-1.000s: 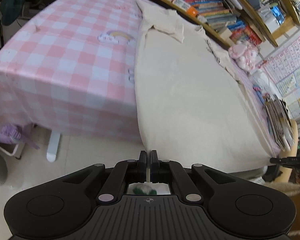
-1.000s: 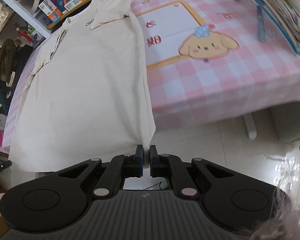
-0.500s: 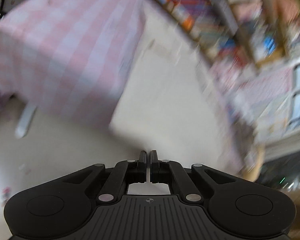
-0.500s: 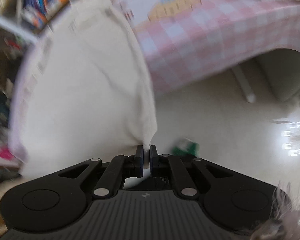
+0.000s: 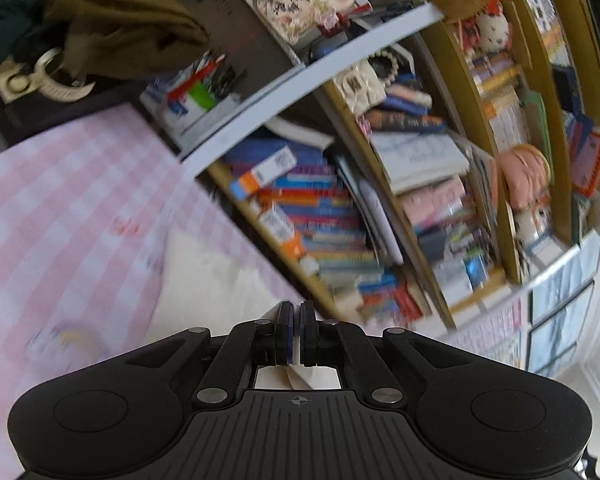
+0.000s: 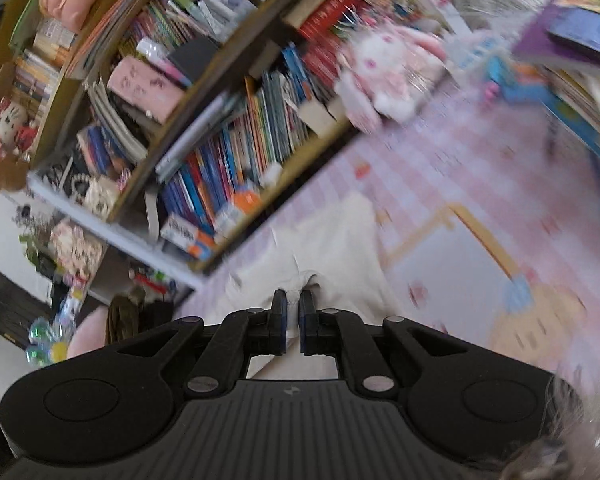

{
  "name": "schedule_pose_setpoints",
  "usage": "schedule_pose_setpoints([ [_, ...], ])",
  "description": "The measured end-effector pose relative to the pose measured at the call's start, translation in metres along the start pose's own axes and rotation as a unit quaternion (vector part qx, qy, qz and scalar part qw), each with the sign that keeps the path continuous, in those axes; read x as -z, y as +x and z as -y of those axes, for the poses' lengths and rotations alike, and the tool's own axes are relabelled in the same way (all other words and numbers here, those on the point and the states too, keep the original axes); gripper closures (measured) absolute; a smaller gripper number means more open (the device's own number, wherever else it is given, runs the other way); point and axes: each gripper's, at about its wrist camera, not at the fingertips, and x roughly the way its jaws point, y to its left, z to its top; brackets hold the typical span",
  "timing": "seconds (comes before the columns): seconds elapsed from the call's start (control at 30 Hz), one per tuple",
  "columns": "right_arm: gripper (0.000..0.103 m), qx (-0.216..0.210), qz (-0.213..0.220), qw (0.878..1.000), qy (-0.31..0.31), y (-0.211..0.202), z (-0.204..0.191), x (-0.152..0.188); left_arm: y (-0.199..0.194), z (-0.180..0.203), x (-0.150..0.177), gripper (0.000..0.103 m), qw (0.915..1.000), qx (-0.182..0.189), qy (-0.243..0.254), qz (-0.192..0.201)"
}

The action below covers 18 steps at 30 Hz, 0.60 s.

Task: Fold clothes
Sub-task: 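Lift the hem with both grippers and fold it toward the collar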

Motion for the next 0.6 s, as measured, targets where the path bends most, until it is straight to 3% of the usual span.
schedule_pose_setpoints([
  [0.23,0.098,-0.016,-0.008,1.000,0.011,0.090,0.004,-0.060,0.051,0.009,-0.027,0.102,0.9983,-0.052,-0.008,0.027],
  [0.47,0.097,-0.003,-0.056,0.998,0.006,0.167,0.025,-0.089,0.097,0.001,-0.030,0.102,0.9917,-0.116,-0.033,0.046],
  [0.6,0.098,0.002,-0.079,0.997,0.007,0.204,0.036,-0.098,0.116,-0.003,-0.029,0.102,0.9884,-0.133,-0.046,0.055],
])
